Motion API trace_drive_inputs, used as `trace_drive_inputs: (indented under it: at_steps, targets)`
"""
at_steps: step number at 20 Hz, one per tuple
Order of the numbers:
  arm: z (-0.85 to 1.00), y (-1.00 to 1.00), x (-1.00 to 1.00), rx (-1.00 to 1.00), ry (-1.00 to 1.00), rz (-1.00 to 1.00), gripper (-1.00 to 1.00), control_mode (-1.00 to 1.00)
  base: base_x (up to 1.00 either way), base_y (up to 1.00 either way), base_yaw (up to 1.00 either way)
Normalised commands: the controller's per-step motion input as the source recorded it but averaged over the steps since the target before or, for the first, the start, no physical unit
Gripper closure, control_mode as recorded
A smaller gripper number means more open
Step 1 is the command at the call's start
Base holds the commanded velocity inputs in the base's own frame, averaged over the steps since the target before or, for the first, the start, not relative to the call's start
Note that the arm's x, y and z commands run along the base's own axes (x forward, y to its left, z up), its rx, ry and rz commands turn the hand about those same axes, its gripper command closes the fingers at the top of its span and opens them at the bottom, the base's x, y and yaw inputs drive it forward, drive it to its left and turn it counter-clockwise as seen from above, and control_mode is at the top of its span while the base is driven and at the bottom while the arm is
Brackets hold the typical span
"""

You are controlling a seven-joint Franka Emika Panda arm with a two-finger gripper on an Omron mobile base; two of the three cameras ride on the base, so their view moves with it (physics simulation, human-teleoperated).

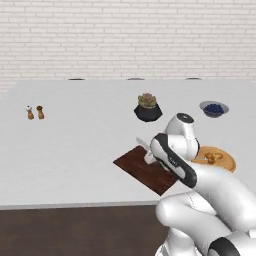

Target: Pick up the knife from the drawer and place it on the cutting board. Then place the meat from the plate to the cutting board.

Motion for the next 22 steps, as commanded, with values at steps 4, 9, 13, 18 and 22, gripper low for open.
trace_drive_inputs:
  at_steps: [4, 9, 13, 18, 22]
  targets:
    - [-0.26, 0.39, 0.10, -0.16, 0.07, 0.28, 1.00, -1.00, 0.00, 0.00, 0.00]
    - [-0.28, 0.06, 0.02, -0.15, 0.15, 0.07, 1.00, -1.00, 0.00, 0.00, 0.00]
    - [-0.34, 0.00, 0.00, -0.08, 0.04, 0.00, 1.00, -1.00, 0.00, 0.00, 0.00]
    - [-0.49, 0.00, 0.00, -0.02, 0.00, 0.00, 1.00, -1.00, 0.00, 0.00, 0.00]
    - [-0.30, 0.01, 0.00, 0.00, 0.00, 0.00, 1.00, -1.00, 0.00, 0.00, 0.00]
